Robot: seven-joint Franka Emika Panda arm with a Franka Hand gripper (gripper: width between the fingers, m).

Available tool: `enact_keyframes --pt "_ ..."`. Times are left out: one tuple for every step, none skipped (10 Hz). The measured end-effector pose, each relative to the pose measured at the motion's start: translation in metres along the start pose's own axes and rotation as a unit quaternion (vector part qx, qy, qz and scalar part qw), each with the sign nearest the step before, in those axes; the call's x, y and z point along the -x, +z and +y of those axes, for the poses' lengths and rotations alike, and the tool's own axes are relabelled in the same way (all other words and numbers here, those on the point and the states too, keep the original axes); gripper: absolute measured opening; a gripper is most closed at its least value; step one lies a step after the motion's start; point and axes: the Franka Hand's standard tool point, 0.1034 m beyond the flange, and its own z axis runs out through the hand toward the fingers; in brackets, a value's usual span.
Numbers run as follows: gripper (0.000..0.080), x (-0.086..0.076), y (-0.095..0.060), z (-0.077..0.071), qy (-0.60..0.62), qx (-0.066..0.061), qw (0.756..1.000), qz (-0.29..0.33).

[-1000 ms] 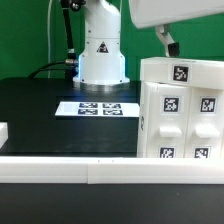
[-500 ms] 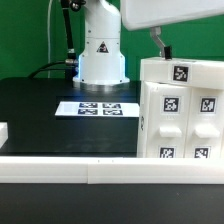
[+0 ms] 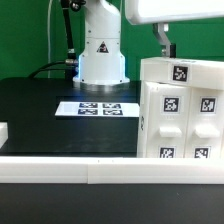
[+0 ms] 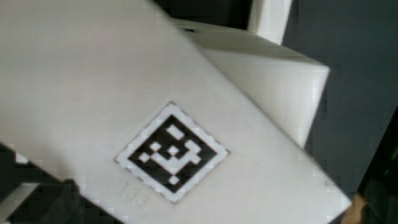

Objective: Assemble cabinet

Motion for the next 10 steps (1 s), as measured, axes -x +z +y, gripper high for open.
enact_keyframes --pt "0.0797 0.0021 0.0003 -0.0006 -0.037 -0.001 0.999 -0.007" --pt "0.0797 0.0041 0.0014 -0.0010 -0.079 -0.002 0.997 -0.013" --pt "0.0797 0.0053 0.0040 -0.0005 -0.115 -0.003 0.993 -0.014" --pt "0.0797 0.0053 0.0047 0.0005 -0.154 -0.003 0.988 -0.012" --pt "0.0797 0.0030 0.0048 0.0014 -0.180 0.001 0.984 -0.005" --pt "0.0797 0.0018 0.0049 0.0030 -0.213 0.004 0.977 -0.001" --pt "0.0797 0.0019 0.0049 0.0044 -0.244 0.004 0.970 -0.001" --pt "0.0797 0.0021 0.0047 0.0063 -0.275 0.006 0.961 -0.002" --pt "0.0797 0.0023 0.0045 0.0082 -0.310 0.009 0.951 -0.004" --pt "0.0797 0.0018 0.0039 0.0088 -0.335 0.010 0.942 -0.004"
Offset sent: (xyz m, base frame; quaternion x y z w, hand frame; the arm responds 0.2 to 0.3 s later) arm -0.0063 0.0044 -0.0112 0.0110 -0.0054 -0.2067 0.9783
